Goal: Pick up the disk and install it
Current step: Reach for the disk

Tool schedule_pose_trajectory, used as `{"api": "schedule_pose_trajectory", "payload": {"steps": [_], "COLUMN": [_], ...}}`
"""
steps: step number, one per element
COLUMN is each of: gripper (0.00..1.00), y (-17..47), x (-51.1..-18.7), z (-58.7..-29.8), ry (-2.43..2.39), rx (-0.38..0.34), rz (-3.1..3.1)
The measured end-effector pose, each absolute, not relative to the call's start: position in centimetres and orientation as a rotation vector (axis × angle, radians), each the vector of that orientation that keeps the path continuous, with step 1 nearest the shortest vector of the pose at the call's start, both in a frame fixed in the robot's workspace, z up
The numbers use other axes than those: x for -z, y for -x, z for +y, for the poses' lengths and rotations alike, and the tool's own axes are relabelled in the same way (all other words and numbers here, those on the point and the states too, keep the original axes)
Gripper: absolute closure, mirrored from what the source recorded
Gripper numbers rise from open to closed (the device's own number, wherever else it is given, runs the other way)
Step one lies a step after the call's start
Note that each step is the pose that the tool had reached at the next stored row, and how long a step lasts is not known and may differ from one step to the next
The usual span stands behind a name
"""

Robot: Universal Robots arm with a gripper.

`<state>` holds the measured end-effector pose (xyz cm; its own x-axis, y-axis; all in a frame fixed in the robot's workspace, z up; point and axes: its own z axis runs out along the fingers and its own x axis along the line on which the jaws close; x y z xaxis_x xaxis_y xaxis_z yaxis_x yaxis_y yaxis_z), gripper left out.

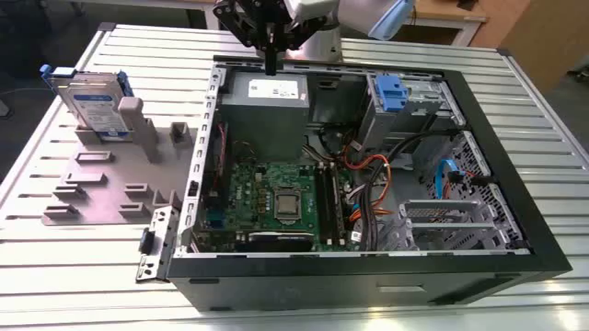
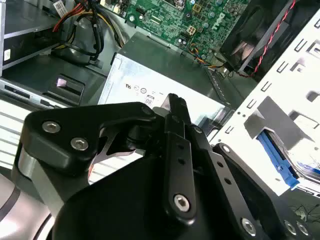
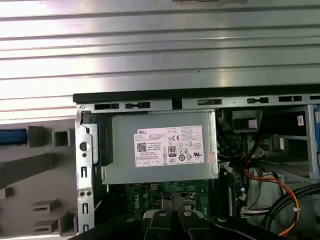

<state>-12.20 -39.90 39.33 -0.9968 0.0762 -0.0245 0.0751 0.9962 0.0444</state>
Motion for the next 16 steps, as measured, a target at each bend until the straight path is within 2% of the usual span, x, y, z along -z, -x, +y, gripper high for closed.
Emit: {"api": "schedule_pose_trajectory", "payload": {"steps": [16], "gripper": [0.89], "y": [12.33], "x": [-38.93], "z": [-39.89], "ry": [-0.118], "rx": [-0.068], "rz": [3.112]}}
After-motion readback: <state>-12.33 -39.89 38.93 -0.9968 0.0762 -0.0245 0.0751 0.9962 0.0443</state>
